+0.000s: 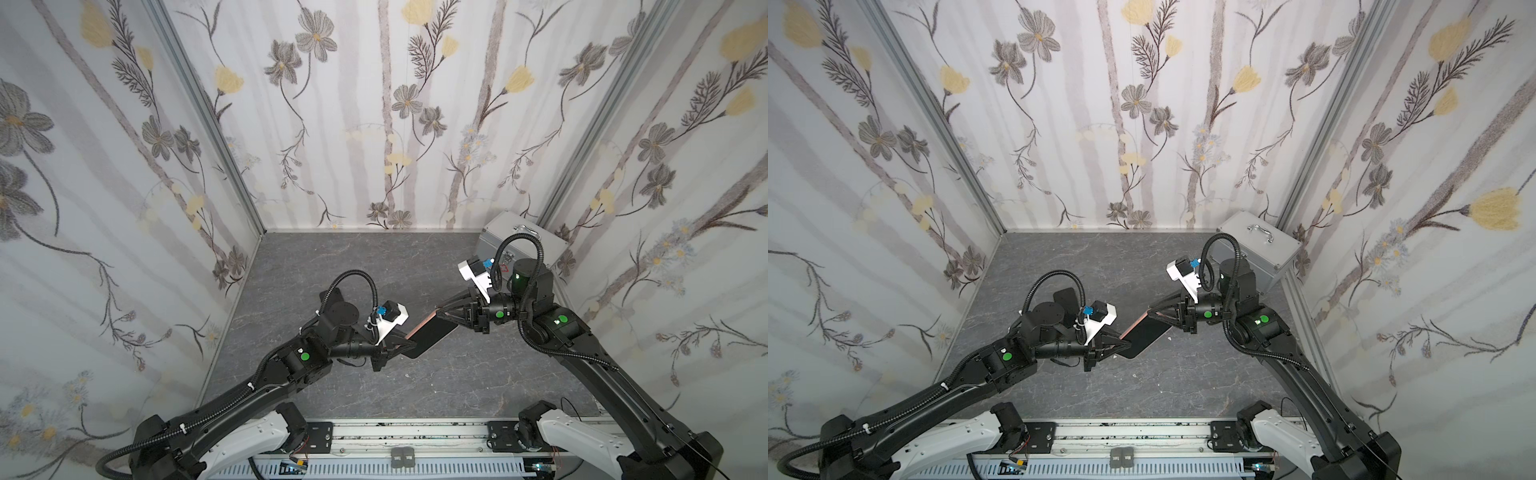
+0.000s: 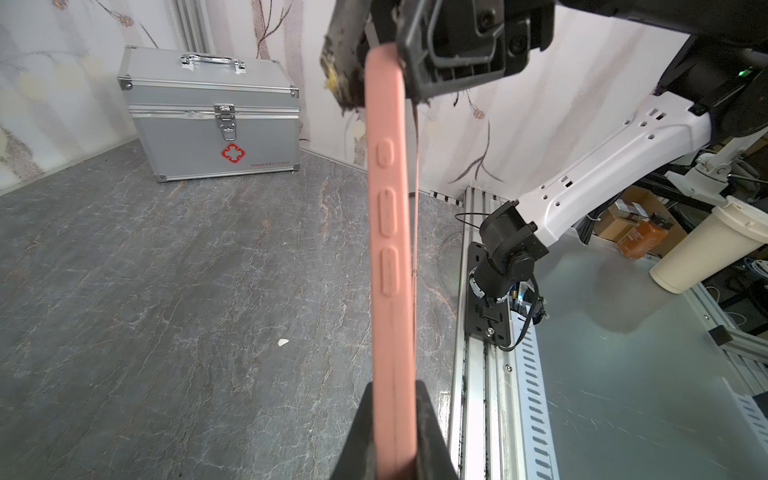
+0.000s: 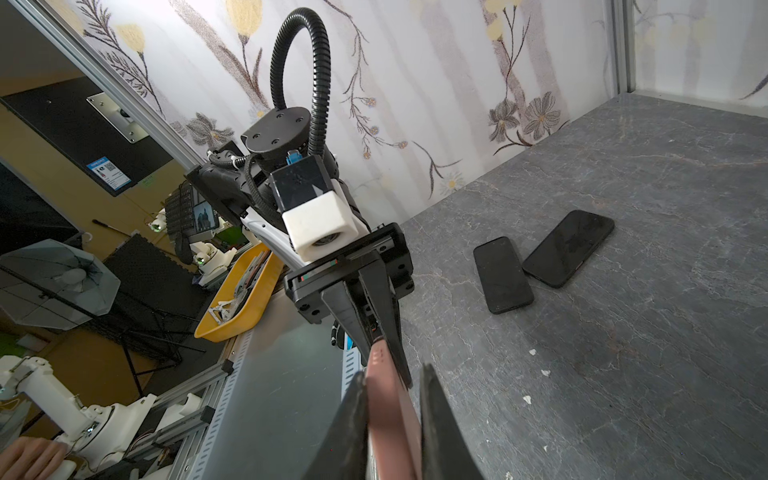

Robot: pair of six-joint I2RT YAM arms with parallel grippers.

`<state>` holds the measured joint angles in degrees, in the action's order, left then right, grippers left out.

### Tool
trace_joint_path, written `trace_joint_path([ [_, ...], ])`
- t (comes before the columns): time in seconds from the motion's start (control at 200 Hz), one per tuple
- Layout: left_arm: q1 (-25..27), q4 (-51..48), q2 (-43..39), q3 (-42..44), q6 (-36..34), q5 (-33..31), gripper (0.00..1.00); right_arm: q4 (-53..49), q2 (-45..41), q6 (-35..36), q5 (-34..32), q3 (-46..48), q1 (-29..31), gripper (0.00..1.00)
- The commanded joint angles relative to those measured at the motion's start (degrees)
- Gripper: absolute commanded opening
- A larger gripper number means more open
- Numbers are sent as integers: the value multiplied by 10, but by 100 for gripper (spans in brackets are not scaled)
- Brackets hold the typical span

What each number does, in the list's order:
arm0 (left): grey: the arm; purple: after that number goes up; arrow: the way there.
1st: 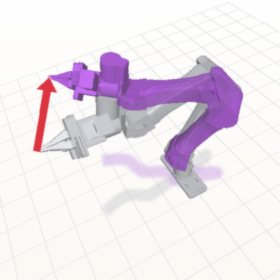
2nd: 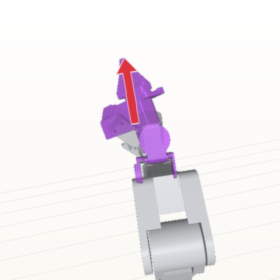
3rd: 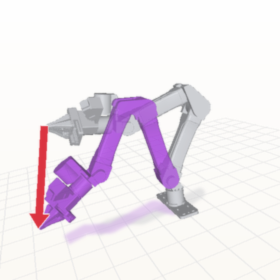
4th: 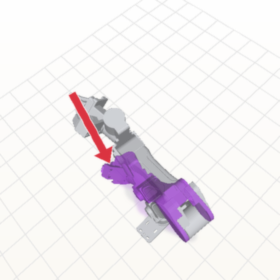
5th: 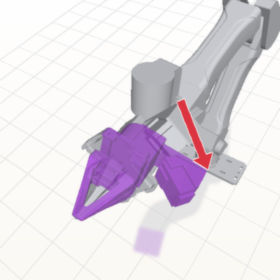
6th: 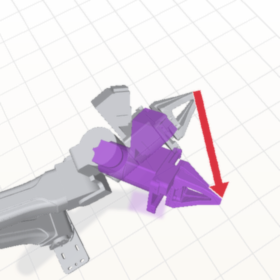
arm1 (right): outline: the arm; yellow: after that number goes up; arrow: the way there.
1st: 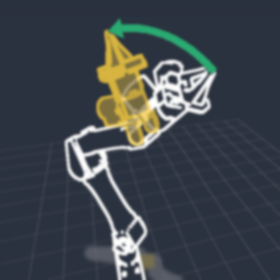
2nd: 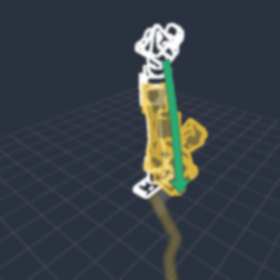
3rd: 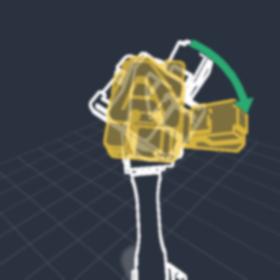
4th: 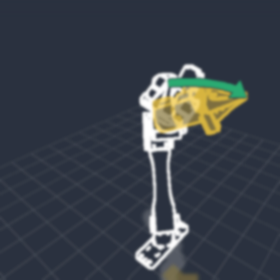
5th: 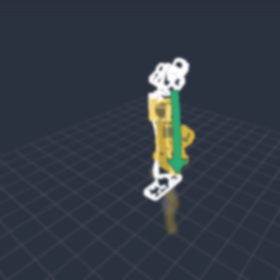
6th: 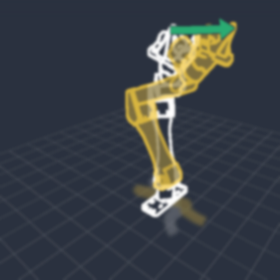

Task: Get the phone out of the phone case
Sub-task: 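Hold the phone with the left gripper while the right gripper opens and withdraws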

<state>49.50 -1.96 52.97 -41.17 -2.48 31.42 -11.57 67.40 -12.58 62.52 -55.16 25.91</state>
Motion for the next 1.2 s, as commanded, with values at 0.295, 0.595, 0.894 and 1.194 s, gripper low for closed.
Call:
trace_joint_path([
  [0.295, 0, 53, 16, -44, -144, -196, 0, 20, 20, -85, 21, 24, 2, 19],
  [0.595, 0, 33, 27, -78, -239, -307, 0, 48, 36, -121, 42, 49, 2, 23],
  [0.894, -1, 26, 31, -85, -270, -341, 0, 77, 56, -164, 59, 50, 2, 29],
  [1.194, 1, 26, 21, -72, -247, -324, 0, 120, 60, -213, 5, 40, -1, 41],
])
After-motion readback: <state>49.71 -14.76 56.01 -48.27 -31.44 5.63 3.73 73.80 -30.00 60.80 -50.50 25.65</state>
